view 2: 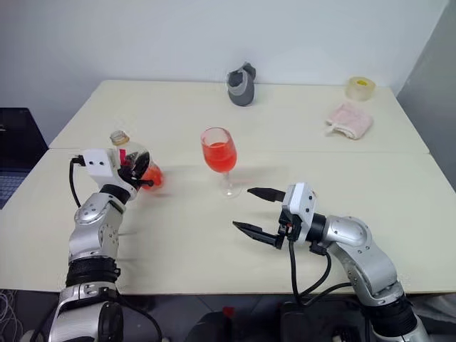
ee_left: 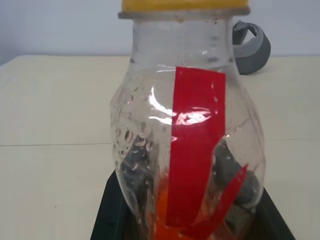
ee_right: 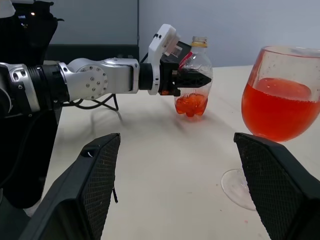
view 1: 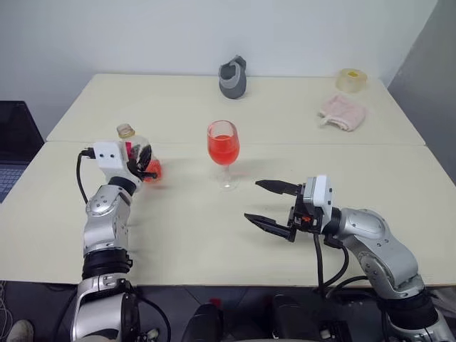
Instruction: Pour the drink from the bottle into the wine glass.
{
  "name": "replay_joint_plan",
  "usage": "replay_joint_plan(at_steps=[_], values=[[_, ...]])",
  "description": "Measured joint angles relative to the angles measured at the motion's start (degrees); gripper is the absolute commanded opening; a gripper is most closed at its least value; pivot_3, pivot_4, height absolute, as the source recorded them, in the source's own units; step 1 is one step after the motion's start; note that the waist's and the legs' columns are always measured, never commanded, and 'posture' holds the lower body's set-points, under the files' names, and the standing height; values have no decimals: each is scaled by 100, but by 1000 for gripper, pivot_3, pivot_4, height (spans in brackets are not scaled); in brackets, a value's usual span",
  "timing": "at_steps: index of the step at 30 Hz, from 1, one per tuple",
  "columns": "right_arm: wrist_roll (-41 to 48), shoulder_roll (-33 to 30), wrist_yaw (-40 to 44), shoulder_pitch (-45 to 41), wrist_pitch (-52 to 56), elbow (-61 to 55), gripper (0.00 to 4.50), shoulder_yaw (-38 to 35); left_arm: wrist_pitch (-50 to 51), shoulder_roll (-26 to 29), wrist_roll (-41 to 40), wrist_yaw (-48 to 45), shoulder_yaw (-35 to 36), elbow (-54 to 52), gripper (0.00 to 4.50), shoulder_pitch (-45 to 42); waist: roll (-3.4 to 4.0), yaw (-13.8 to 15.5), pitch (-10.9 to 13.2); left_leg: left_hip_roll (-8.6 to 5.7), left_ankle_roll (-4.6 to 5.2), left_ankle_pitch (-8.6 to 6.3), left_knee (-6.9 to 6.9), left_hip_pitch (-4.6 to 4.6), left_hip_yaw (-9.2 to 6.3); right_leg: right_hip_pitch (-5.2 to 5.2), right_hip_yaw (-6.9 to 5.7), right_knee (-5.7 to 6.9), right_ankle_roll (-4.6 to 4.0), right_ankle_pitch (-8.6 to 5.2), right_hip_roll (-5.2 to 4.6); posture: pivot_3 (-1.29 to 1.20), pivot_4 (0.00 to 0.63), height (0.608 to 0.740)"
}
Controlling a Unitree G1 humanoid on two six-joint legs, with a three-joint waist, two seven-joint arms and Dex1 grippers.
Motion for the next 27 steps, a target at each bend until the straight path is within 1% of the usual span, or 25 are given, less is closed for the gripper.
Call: replay_joint_plan(at_steps=[2,4,8,12,13,16,19,24,27], values=[[29,16,-37,-41,32,0,3895,0,-87,-39,1,2,-12,54,1028,18,-2,31,-1,-1,0,0,1,0,0,0,-1,0,0,0,0,0,150,740],[31,16,-78,-76,66,0,3895,-2,-155,-43,1,5,-20,81,1720,15,-3,39,-2,-1,0,0,1,0,2,0,0,0,0,0,1,0,150,740],[31,17,-90,-129,81,1,3895,-2,-225,-41,1,2,-20,192,2925,9,-3,38,-2,-2,1,-1,0,1,4,0,0,0,0,0,1,0,150,740],[32,18,-106,-193,82,2,3895,-4,-225,-36,1,7,-19,229,4284,11,-3,38,-2,-1,3,-2,0,1,3,0,0,-1,0,0,2,0,150,740],[31,18,-111,-193,82,2,3895,-4,-225,-31,0,10,-17,227,4488,15,-3,38,-2,-1,3,-2,0,1,4,0,0,-1,0,0,2,0,150,740],[32,18,-122,-192,82,2,3895,-4,-194,-29,-11,19,-15,150,4488,91,-3,35,-2,-1,3,-2,-1,2,4,0,0,-1,0,0,2,0,150,740],[33,-6,-143,-111,85,-4,3895,-27,-10,-33,-89,32,-19,-326,4488,490,-3,25,-2,2,2,-1,-6,2,3,0,1,-4,0,0,1,0,150,740],[39,-144,-246,301,176,-183,3895,-180,627,-114,-323,93,-49,-1561,4488,1451,-3,41,-2,12,10,-6,-8,3,1,3,2,-6,0,0,-8,0,150,740],[99,-160,-457,525,330,-445,3895,-324,1093,-140,-504,100,-87,-2419,4488,2061,-3,44,-2,12,14,-8,-14,7,0,9,0,-12,0,0,-16,0,150,740]])
